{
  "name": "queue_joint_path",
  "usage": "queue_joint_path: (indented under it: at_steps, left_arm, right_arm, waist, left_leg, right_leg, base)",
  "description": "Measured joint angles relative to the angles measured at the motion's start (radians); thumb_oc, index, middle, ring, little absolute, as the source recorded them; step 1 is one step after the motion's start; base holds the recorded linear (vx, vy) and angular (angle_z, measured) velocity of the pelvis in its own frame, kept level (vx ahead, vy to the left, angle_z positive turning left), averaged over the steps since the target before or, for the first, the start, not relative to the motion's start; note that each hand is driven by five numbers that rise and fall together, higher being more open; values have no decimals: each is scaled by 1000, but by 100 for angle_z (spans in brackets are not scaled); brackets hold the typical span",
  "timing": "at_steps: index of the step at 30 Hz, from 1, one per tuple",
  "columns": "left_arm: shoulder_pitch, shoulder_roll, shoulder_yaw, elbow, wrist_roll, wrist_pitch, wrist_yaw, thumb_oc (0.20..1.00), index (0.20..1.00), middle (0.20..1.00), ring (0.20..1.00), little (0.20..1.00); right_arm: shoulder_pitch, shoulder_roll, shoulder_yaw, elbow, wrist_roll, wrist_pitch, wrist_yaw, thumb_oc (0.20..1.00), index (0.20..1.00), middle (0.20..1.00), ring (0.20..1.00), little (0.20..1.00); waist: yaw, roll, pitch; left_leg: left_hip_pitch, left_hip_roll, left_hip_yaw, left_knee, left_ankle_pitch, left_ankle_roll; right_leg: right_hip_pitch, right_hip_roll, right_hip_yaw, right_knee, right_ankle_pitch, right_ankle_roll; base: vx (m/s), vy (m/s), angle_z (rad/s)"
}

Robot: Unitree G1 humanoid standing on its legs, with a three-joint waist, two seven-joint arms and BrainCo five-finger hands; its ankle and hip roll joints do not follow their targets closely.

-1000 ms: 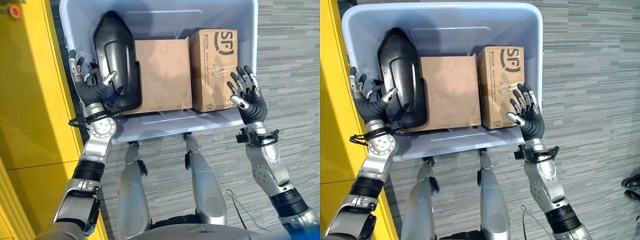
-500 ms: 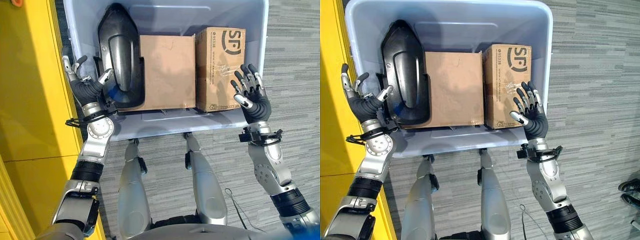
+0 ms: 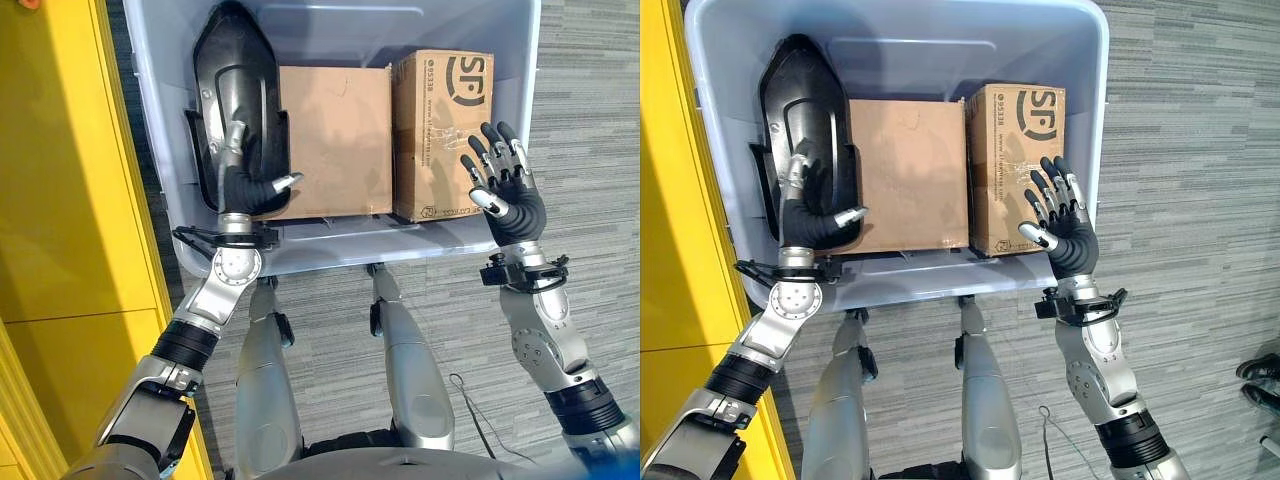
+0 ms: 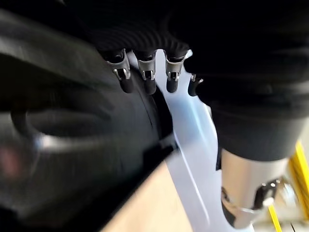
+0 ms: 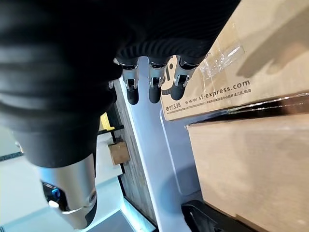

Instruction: Move parts from the plastic box to the shelf.

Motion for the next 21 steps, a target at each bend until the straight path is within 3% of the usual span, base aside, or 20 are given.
queue_joint_path:
  at_steps: [1, 4, 8, 11, 15, 21]
  left_arm:
    - [-2, 5, 0, -2, 26, 1, -2, 1000, 1000, 1000, 1000, 1000]
    - [-9, 127, -80, -108, 190, 14, -32, 1000, 1000, 1000, 1000, 1000]
    - [-46, 155, -116, -121, 300, 13, -42, 1000, 1000, 1000, 1000, 1000]
    - [-51, 92, -117, -38, 293, 10, -65, 1000, 1000, 1000, 1000, 1000]
    - [-97, -75, -85, 141, 130, -1, -79, 1000, 1000, 1000, 1000, 1000]
    - [-234, -107, -134, 253, -1, 43, -78, 1000, 1000, 1000, 1000, 1000]
  right_arm:
    - [0, 0, -3, 0, 0, 0, 0, 1000, 1000, 1000, 1000, 1000]
    - [8, 0, -4, -2, 0, 0, 2, 1000, 1000, 1000, 1000, 1000]
    - [25, 0, -5, -2, 0, -1, 3, 1000, 1000, 1000, 1000, 1000]
    - [29, 0, -5, -2, -1, -1, 3, 1000, 1000, 1000, 1000, 1000]
    - [28, 0, -5, -2, -1, -1, 1, 1000, 1000, 1000, 1000, 1000]
    - [24, 0, -3, -2, 0, -1, 0, 1000, 1000, 1000, 1000, 1000]
  waist:
    - [-2, 0, 0]
    - [-4, 0, 0]
    - [-5, 0, 0]
    - [-7, 0, 0]
    - [-21, -1, -1]
    - [-54, -5, -4]
  left_leg:
    - [0, 1, 0, 0, 0, 0]
    - [1, 1, 2, -1, 2, 3]
    - [6, -2, 6, -1, 2, 3]
    - [9, -3, 10, -1, 3, 4]
    - [8, -3, 25, -1, 4, 6]
    - [-7, -2, 30, -1, 15, 5]
  right_leg:
    - [0, 0, 0, 0, 0, 0]
    - [-1, 0, 4, 0, 2, 0]
    - [-2, -2, 13, 0, 5, 5]
    - [-4, -1, 20, 0, 9, 6]
    - [-18, 1, 34, 8, 14, 7]
    - [-44, 8, 47, 11, 28, 3]
  base:
    - [0, 0, 0]
    - [0, 0, 0]
    - [0, 0, 0]
    - [-16, 7, -6]
    - [-18, -8, -9]
    - [-5, -1, -6]
